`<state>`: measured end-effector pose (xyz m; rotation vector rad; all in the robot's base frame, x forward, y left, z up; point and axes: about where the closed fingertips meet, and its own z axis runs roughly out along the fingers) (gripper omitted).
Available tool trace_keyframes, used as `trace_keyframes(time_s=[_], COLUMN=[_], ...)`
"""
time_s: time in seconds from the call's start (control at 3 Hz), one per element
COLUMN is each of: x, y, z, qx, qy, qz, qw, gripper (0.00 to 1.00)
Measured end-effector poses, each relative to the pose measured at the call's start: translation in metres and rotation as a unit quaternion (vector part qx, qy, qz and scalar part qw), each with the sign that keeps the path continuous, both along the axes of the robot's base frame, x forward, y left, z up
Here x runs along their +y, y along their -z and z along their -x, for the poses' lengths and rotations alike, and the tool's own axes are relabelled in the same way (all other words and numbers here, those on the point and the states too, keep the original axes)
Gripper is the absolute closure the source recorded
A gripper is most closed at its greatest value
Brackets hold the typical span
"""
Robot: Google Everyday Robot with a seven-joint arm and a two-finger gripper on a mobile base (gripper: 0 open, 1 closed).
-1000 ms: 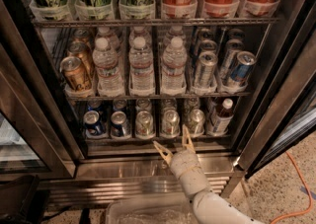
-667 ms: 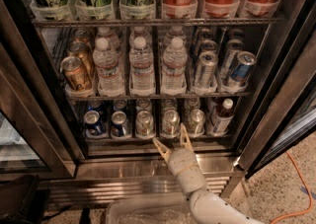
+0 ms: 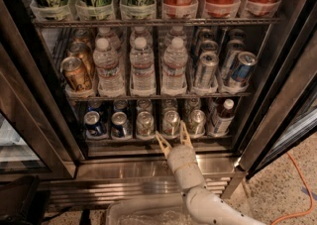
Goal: Pick 7up can from bottom shelf of fridge
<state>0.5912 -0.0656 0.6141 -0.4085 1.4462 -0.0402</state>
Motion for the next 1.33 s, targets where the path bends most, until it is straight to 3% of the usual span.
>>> trace_keyframes(time_s=[0.67, 1.33], x=[-0.012, -0.006], y=[-0.001, 0.005], z=[-0.016, -0.027], qx=[-0.016, -0.006], qy=[0.038, 0.034], qz=[-0.008, -0.015], qw=[0.9991, 0.9993], gripper=[0.31, 0.31])
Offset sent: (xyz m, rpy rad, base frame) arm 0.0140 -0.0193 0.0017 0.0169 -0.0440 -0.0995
